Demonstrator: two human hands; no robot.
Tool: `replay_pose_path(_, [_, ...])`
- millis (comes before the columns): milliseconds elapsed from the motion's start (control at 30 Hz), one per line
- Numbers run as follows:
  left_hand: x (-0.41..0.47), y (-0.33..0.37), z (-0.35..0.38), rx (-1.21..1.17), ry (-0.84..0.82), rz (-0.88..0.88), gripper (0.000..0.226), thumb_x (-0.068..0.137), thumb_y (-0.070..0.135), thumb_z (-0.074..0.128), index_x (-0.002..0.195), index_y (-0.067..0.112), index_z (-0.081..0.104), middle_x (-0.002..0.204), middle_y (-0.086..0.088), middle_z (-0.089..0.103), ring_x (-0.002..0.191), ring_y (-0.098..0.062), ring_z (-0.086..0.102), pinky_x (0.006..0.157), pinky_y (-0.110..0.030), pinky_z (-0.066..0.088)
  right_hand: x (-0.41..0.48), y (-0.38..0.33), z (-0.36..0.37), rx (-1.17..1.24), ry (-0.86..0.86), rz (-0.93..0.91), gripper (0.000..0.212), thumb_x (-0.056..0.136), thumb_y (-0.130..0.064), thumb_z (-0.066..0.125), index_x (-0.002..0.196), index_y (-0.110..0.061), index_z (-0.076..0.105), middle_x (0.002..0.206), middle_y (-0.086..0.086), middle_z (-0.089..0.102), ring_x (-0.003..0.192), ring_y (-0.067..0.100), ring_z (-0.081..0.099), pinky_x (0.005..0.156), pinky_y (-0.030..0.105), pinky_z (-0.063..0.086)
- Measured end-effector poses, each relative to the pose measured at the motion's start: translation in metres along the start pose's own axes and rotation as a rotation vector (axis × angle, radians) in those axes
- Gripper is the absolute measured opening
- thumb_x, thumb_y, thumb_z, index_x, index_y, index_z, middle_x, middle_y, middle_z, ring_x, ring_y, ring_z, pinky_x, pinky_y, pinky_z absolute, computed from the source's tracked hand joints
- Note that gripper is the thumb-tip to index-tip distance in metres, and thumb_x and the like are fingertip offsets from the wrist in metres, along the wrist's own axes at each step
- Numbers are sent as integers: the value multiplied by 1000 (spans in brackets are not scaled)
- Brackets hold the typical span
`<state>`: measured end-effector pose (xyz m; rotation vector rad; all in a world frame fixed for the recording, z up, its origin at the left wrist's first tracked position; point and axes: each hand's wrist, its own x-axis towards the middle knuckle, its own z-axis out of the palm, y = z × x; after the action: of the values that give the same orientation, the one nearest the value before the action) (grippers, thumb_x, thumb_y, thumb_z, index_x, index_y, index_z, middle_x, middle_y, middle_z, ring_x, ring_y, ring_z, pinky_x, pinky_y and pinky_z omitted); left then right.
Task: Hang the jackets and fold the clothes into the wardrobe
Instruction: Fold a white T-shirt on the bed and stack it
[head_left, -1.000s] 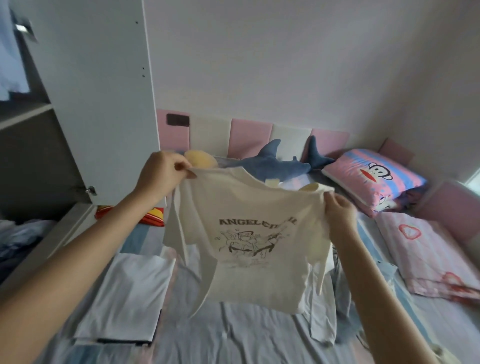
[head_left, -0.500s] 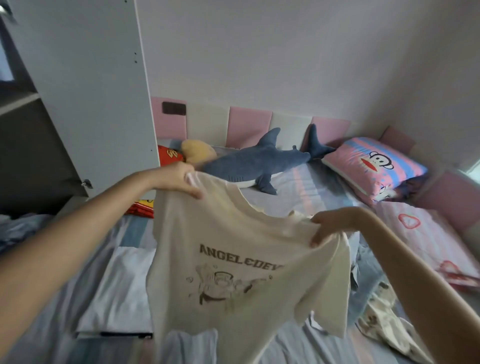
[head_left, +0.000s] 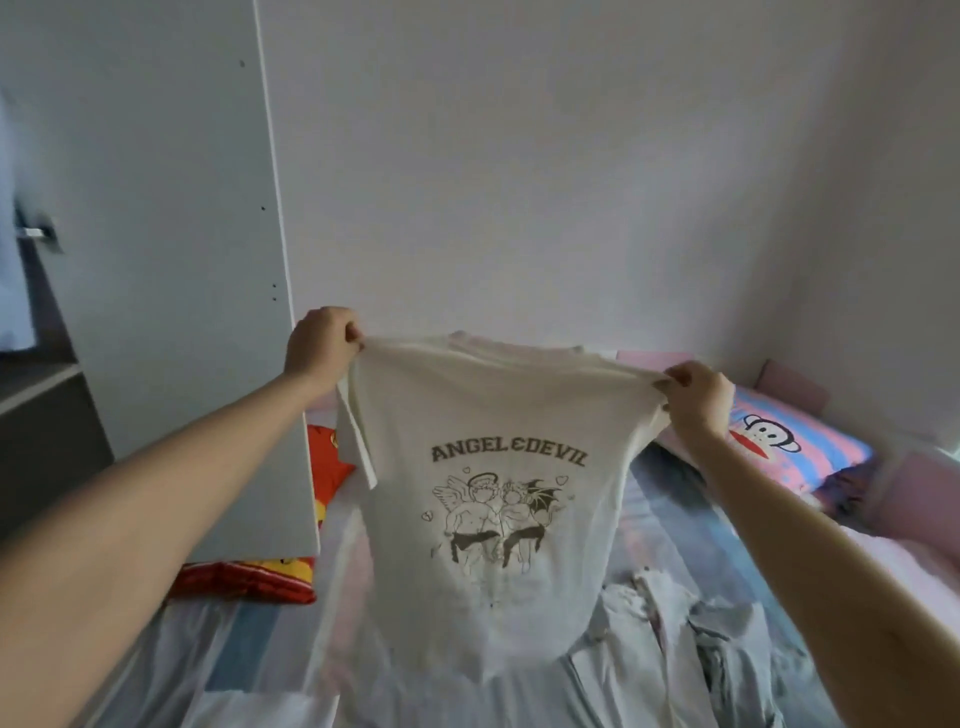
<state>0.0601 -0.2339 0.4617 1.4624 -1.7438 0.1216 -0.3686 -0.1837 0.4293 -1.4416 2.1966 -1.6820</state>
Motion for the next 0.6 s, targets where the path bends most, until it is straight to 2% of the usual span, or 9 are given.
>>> replay_pose_path(100, [10, 3, 2, 4, 79, 83, 6, 78, -2, 66, 78, 2, 71, 87, -15, 71, 83, -34, 64, 68, -30, 43, 14, -4, -1, 13, 47, -64, 16, 84, -11, 64, 95, -6, 74, 85, 17, 72, 78, 31, 67, 67, 32, 48])
replay_pose_path(167, [0, 1, 13, -13, 66, 123, 9, 78, -5, 64, 80, 0, 71, 88, -16, 71, 82, -34, 64, 69, -31, 43, 7, 6, 0, -53, 30, -117, 19, 86, -8, 59, 97, -6, 74, 86, 18, 72, 79, 29, 64, 65, 27, 37])
replay_pose_path(234, [-20, -11, 30, 1, 10, 148, 10, 77, -7, 62, 77, -1, 70, 84, -18, 69, 78, -35, 63, 64, -32, 40, -8, 30, 4, -114, -20, -135, 20, 86, -6, 57, 97, -6, 73, 89, 17, 72, 82, 30, 63, 65, 27, 34])
replay_pose_path(300, [-47, -28, 48, 34, -88, 182, 10, 75, -8, 60, 73, 0, 65, 79, -18, 65, 73, -36, 60, 60, -32, 38, -30, 57, 7, -201, -112, -152, 19, 87, -3, 55, 95, -1, 73, 90, 22, 70, 82, 34, 63, 66, 30, 34])
replay_pose_path(367, [-88, -54, 72, 47, -219, 228, 12, 75, -9, 59, 75, 3, 61, 81, -15, 61, 73, -36, 59, 59, -37, 44, -60, 94, 14, -296, -207, -148, 18, 85, 3, 53, 91, 1, 71, 91, 22, 68, 83, 35, 61, 67, 32, 36])
replay_pose_path(501, [-214, -111, 135, -9, -452, 279, 30, 66, -14, 56, 73, 14, 48, 78, -10, 53, 72, -30, 53, 56, -38, 46, -146, 188, 35, -469, -522, -85, 17, 83, 6, 53, 87, -1, 68, 94, 18, 64, 85, 36, 60, 69, 39, 44])
replay_pose_path(534, [-246, -128, 152, -32, -496, 293, 32, 63, -10, 52, 72, 19, 44, 75, -9, 52, 72, -28, 51, 56, -36, 43, -172, 216, 42, -488, -567, -74, 17, 82, 7, 54, 87, -1, 68, 97, 18, 63, 85, 36, 61, 71, 40, 46])
replay_pose_path(601, [-298, -143, 164, -26, -579, 313, 19, 61, 4, 40, 70, 21, 40, 69, -5, 49, 69, -24, 46, 55, -32, 37, -214, 247, 41, -533, -646, -46, 19, 80, 10, 53, 84, -4, 66, 104, 14, 59, 84, 34, 60, 70, 41, 48])
